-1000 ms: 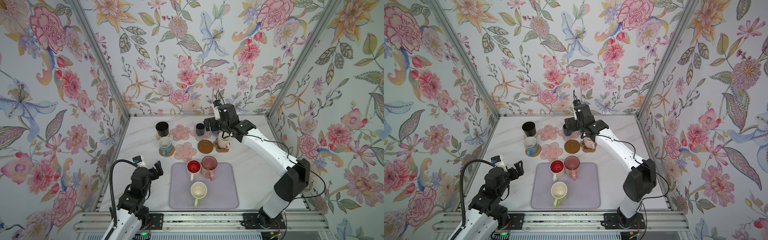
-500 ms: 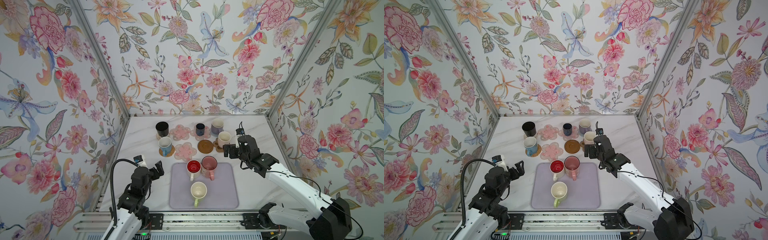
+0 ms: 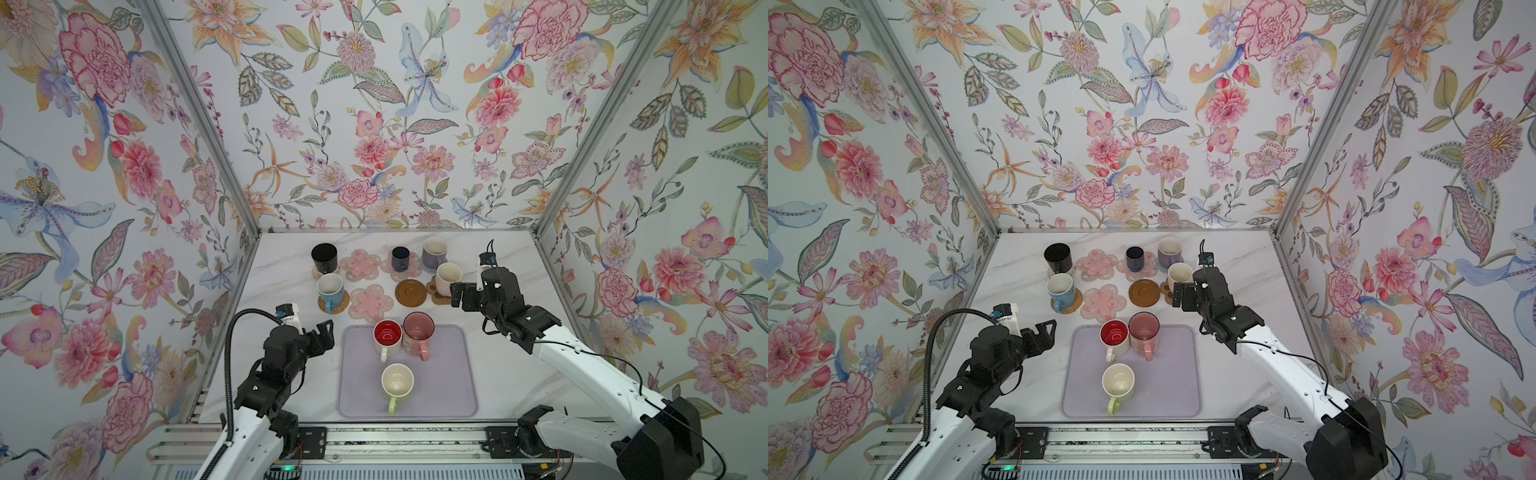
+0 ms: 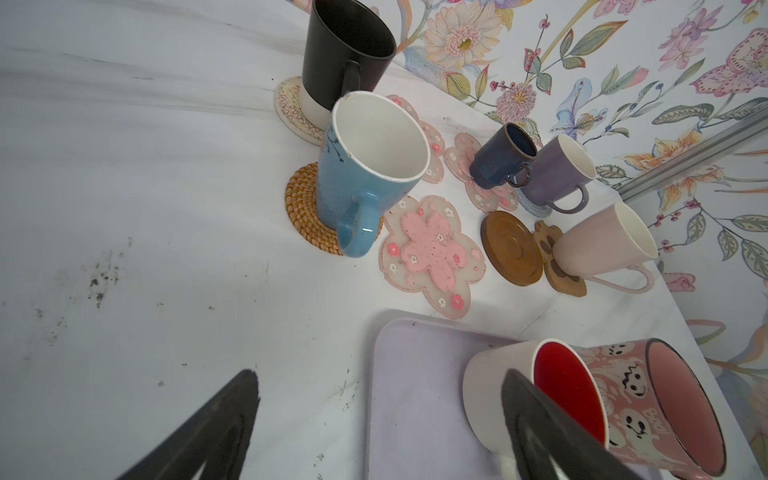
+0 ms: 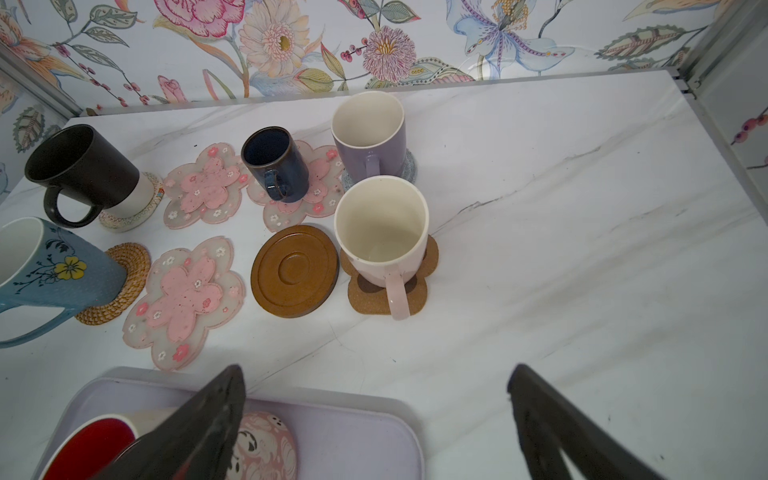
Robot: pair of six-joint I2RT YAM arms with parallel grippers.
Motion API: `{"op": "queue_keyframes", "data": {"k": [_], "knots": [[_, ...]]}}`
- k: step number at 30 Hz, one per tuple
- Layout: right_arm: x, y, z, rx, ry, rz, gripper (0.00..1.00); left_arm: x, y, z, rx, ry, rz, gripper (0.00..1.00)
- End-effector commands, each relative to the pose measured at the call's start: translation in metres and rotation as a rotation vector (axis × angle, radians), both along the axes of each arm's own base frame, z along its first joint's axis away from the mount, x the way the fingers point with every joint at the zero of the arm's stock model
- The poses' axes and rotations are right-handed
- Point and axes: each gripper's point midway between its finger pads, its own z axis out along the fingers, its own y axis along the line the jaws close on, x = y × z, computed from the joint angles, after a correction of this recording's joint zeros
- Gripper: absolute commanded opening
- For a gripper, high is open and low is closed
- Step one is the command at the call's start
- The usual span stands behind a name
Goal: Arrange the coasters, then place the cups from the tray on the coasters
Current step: 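Move the left gripper over the white green-handled mug on the tray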
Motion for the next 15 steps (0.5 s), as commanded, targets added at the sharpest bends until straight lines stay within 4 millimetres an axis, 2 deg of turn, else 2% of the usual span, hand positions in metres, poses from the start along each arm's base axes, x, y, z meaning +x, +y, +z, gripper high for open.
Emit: {"op": "queue_keyframes", "data": {"k": [1, 11, 15], "knots": [[0.002, -0.005, -0.005, 0.013, 0.003, -0.026, 0.99, -0.008, -0.02, 0.011, -0.028, 0.009, -0.064, 0.93], [0.004, -0.005, -0.01, 0.029, 0.017, -0.03, 0.99, -0.046, -0.064, 0.013, 0.024, 0.048, -0.221, 0.91], [0.003, -0.007, -0.01, 0.033, 0.015, -0.039, 0.99, -0.065, -0.08, 0.002, 0.01, 0.085, -0.293, 0.91]]}}
